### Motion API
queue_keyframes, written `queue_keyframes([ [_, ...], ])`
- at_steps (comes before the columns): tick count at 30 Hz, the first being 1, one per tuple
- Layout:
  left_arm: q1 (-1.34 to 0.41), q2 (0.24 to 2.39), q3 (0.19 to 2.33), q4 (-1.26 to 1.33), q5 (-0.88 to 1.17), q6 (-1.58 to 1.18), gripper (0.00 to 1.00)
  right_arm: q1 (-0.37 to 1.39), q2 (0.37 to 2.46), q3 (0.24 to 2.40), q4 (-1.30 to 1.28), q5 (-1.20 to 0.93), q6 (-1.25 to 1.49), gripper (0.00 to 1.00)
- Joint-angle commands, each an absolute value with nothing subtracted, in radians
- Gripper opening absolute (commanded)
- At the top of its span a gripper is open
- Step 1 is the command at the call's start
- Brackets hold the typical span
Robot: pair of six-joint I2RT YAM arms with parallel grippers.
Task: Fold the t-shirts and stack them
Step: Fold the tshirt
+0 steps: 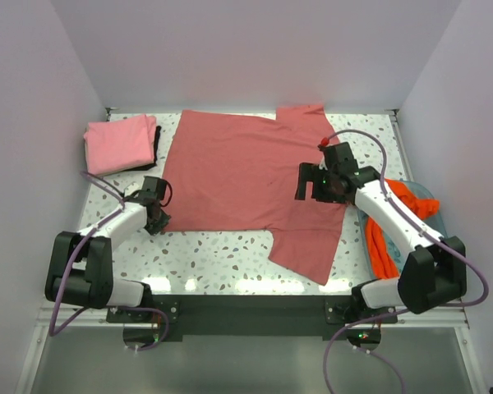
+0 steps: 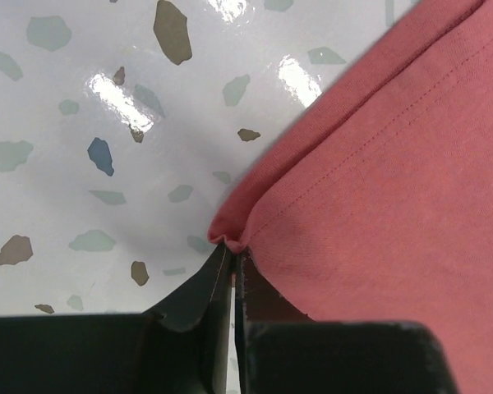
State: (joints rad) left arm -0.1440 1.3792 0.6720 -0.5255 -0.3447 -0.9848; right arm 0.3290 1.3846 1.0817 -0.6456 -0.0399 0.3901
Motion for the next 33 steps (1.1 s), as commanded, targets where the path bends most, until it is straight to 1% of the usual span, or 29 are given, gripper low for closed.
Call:
queue_keyframes([
  [1,-0.135,1.37,0.658,-0.5,-0.356,-0.971,0.05,0.333,1.313,1.052,-0.702,-0.025,0.426,0.99],
  [3,-0.135,1.376,0.661,-0.494,-0.348,-0.951,0.0,0.334,1.287,1.034,-0.724,-0.018,0.448,0.99],
  [8,-0.135,1.379,0.675,-0.483,-0.328,-0.916,0.0,0.333,1.21,0.934,-0.796,-0.028,0.524,0.98],
  [12,-0.135,1.381,0.704,-0.476,-0.305,-0.885,0.0,0.35,1.155,0.848,-0.87,-0.02,0.615,0.95],
  [16,-0.135,1.393,0.726,-0.469,-0.284,-0.873,0.0,0.437,1.135,0.804,-0.992,0.052,0.693,0.94],
  [19,-0.135,1.411,0.735,-0.459,-0.264,-0.868,0.0,0.446,1.094,0.75,-1.038,0.066,0.747,0.91],
  [23,-0.135,1.445,0.735,-0.433,-0.244,-0.865,0.0,0.446,1.014,0.686,-1.092,0.069,0.802,0.83],
  [24,-0.135,1.451,0.736,-0.423,-0.239,-0.864,0.0,0.446,0.997,0.675,-1.098,0.066,0.813,0.79],
  [26,-0.135,1.472,0.738,-0.417,-0.233,-0.862,0.0,0.446,0.974,0.644,-1.104,0.045,0.822,0.75],
  [27,-0.135,1.477,0.739,-0.411,-0.227,-0.862,0.0,0.446,0.976,0.628,-1.101,0.035,0.824,0.71],
  [30,-0.135,1.488,0.738,-0.402,-0.221,-0.861,0.0,0.448,0.986,0.606,-1.077,0.005,0.821,0.64],
  [32,-0.135,1.488,0.736,-0.403,-0.221,-0.859,0.0,0.448,0.988,0.575,-1.043,0.002,0.819,0.61],
  [33,-0.137,1.488,0.736,-0.403,-0.222,-0.854,0.0,0.448,0.992,0.563,-1.031,-0.024,0.819,0.58],
])
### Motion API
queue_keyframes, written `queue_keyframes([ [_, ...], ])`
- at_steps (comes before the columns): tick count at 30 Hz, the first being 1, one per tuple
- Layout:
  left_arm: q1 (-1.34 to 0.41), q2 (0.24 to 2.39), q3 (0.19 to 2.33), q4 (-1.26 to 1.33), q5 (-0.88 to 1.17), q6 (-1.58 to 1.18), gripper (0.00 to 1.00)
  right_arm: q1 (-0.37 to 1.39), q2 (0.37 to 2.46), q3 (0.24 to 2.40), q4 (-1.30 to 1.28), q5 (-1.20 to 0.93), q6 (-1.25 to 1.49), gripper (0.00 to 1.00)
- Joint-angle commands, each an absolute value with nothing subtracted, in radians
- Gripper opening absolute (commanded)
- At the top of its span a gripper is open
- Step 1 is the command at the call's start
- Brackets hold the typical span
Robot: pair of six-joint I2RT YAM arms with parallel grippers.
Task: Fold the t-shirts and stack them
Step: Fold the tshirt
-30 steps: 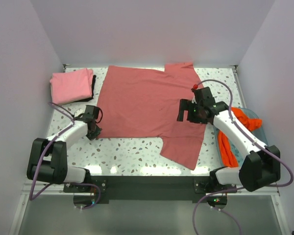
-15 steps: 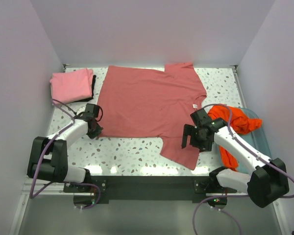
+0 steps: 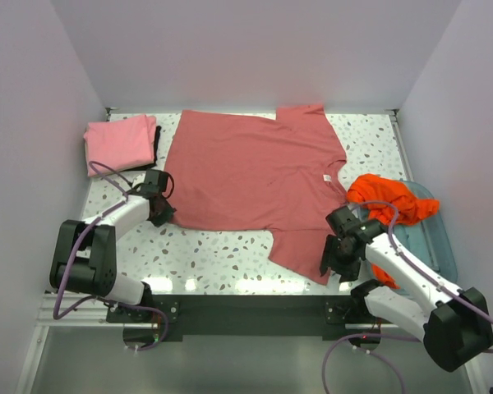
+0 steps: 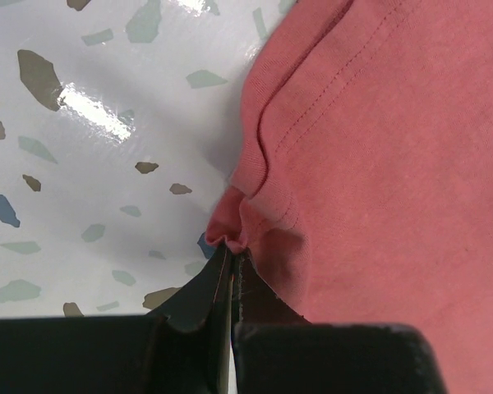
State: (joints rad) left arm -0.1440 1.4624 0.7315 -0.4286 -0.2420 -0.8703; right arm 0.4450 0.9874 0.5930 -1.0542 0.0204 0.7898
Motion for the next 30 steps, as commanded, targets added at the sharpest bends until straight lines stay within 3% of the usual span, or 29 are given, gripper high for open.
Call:
queue_keyframes([
  [1,-0.135,1.486,0.736,-0.405,-0.224,-0.853,0.0,0.448,0.996,0.545,-1.013,-0.032,0.818,0.56],
  [19,-0.135,1.387,0.704,-0.474,-0.268,-0.85,0.0,0.449,1.158,0.483,-0.801,-0.049,0.785,0.41],
  [22,-0.135,1.371,0.703,-0.48,-0.273,-0.844,0.0,0.449,1.155,0.482,-0.799,-0.046,0.799,0.33],
  [26,-0.135,1.356,0.709,-0.492,-0.284,-0.825,0.0,0.451,1.124,0.476,-0.818,-0.035,0.819,0.07],
  [28,-0.135,1.341,0.703,-0.488,-0.29,-0.821,0.0,0.451,1.12,0.495,-0.833,-0.022,0.812,0.0],
  [30,-0.135,1.336,0.701,-0.488,-0.287,-0.812,0.0,0.451,1.12,0.541,-0.874,-0.003,0.786,0.0],
])
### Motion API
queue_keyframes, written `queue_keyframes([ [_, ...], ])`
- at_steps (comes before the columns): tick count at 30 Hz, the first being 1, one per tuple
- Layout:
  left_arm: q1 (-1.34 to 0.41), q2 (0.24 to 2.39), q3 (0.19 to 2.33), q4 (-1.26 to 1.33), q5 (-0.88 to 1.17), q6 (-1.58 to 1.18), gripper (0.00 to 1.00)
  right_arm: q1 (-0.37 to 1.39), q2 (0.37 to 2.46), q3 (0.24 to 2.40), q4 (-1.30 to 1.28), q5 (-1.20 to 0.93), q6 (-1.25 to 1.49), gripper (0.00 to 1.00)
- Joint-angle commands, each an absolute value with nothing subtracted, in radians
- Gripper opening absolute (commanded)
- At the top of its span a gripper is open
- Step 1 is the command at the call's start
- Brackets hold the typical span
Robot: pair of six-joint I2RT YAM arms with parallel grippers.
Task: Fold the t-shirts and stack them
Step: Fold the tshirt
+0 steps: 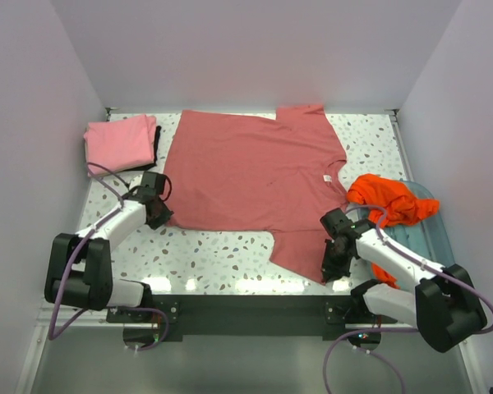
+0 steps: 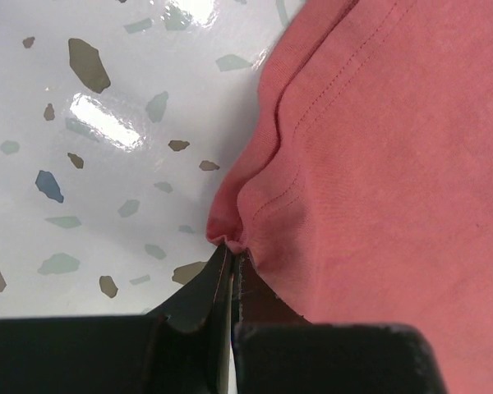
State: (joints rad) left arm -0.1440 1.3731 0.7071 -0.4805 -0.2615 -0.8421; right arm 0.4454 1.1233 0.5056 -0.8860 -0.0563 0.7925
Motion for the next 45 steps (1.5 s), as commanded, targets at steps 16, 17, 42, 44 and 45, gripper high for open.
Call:
queue_keyframes([
  [16,-0.135,1.085,0.612,-0.62,-0.298,-0.802,0.0,0.453,1.035,0.79,-1.196,0.002,0.724,0.0],
  [17,-0.135,1.072,0.609,-0.627,-0.298,-0.801,0.0,0.453,1.023,0.795,-1.206,-0.023,0.727,0.0],
  [42,-0.133,1.388,1.02,-0.6,-0.21,-0.631,0.0,0.41,1.4,1.198,-1.004,0.09,0.609,0.0],
  [44,-0.129,1.434,1.054,-0.589,-0.192,-0.612,0.0,0.37,1.48,1.261,-0.953,0.086,0.575,0.0],
  [45,-0.129,1.475,1.087,-0.581,-0.19,-0.608,0.0,0.358,1.508,1.285,-0.939,0.077,0.565,0.0],
])
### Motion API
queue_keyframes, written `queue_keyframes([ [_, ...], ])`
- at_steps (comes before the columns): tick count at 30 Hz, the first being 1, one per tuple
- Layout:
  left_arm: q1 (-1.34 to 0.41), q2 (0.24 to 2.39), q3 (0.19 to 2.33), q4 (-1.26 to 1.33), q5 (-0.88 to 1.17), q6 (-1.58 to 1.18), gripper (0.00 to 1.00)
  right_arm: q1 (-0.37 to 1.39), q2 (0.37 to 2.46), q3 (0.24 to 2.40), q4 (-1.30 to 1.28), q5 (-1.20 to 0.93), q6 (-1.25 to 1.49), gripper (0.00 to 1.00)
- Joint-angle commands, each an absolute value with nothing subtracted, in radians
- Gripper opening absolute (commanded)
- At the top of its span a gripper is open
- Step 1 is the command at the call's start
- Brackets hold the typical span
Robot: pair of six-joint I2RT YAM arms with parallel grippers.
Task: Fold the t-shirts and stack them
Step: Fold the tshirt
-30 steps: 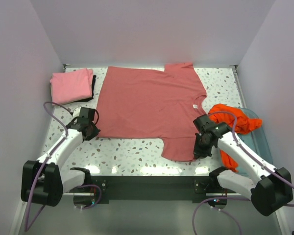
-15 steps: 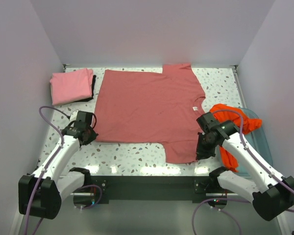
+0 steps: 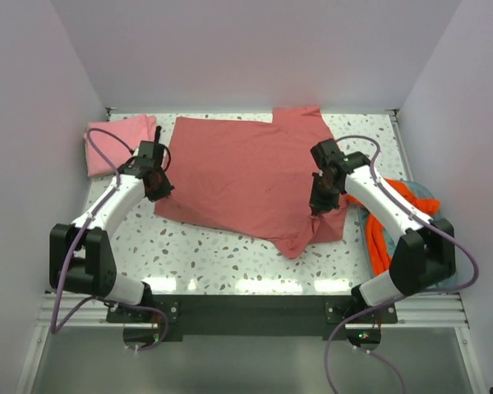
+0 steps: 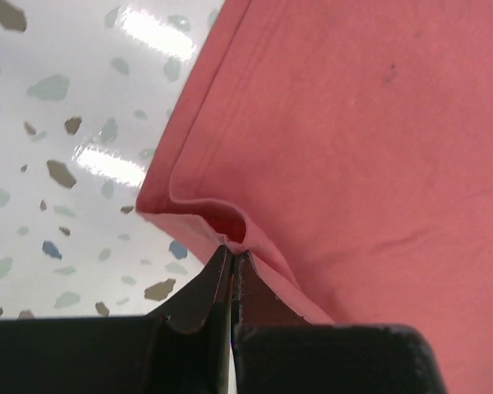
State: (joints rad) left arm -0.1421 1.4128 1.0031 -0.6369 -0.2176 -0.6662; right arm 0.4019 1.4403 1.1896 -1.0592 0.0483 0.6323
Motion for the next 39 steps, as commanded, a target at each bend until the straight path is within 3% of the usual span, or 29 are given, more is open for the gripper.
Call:
queue_keyframes([
  [1,-0.127,1.497,1.103,-0.575,-0.184,-0.597,0.0,0.342,1.534,1.313,-0.93,0.074,0.543,0.0],
  [14,-0.048,1.726,1.331,-0.565,-0.184,-0.546,0.0,0.233,2.054,1.963,-1.002,0.051,0.387,0.0],
  [19,-0.017,1.805,1.388,-0.549,-0.074,-0.506,0.0,0.221,2.134,2.063,-1.023,0.041,0.37,0.0],
  [39,0.0,1.971,1.588,-0.583,0.015,-0.399,0.0,0.183,2.24,2.295,-1.077,0.034,0.368,0.0],
])
